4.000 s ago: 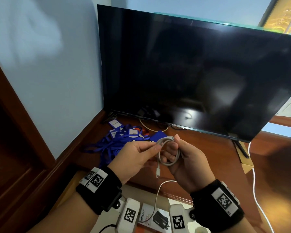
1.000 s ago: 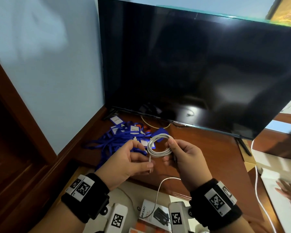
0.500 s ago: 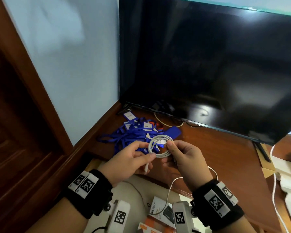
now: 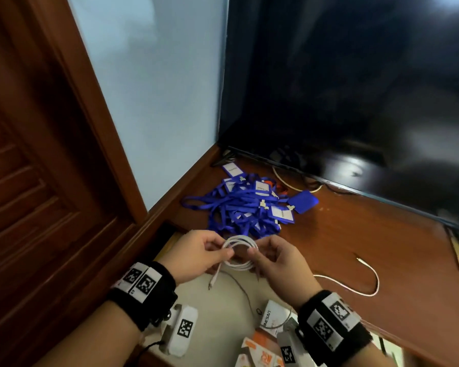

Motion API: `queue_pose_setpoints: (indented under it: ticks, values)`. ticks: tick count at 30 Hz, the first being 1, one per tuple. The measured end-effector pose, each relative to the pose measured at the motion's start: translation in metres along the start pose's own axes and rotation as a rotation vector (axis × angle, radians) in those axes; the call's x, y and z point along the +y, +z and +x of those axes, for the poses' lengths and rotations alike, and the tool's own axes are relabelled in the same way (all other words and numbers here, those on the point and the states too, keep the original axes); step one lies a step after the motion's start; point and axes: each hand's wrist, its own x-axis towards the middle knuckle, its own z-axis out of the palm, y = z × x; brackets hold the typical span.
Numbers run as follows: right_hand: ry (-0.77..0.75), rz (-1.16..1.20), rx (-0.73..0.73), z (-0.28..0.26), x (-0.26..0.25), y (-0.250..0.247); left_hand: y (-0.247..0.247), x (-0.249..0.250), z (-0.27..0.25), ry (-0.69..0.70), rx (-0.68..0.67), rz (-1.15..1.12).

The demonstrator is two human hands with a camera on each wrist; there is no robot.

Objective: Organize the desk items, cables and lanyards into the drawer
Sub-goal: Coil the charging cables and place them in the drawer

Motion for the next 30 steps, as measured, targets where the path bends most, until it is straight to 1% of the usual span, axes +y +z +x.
queue_pose_setpoints:
  ticks: [2,5,8,10,12,13,17,20,22,26,30]
  values:
    - [0.057,0.004,-0.036,0.001,0.018,0.019,-0.01,-0.016,-0.003,-0.021,-0.01,0.09]
    - [0.203,0.138,-0.085,0.005,0.042,0.049,-0.025,-0.037,-0.006,-0.11,-0.028,0.128]
    - [0.351,0.269,-0.135,0.01,0.064,0.077,-0.044,-0.061,-0.009,-0.221,0.063,0.142]
    - [0.438,0.327,-0.138,0.017,0.079,0.093,-0.06,-0.078,-0.011,-0.261,0.144,0.203]
    - [0.507,0.359,-0.102,0.022,0.092,0.104,-0.073,-0.093,-0.012,-0.28,0.191,0.318]
    - [0.538,0.361,-0.078,0.025,0.097,0.109,-0.078,-0.102,-0.01,-0.295,0.187,0.409]
    - [0.66,0.368,-0.021,0.034,0.118,0.126,-0.072,-0.127,0.013,-0.359,0.066,0.771]
    - [0.722,0.313,0.009,0.037,0.137,0.135,-0.053,-0.146,0.045,-0.394,-0.142,1.08]
    - [0.749,0.27,0.028,0.037,0.148,0.136,-0.041,-0.156,0.066,-0.387,-0.245,1.228]
    - [0.781,0.202,0.084,0.031,0.163,0.129,-0.034,-0.183,0.1,-0.341,-0.317,1.383]
    - [0.798,0.233,0.114,0.025,0.164,0.118,-0.035,-0.215,0.122,-0.426,-0.386,1.425]
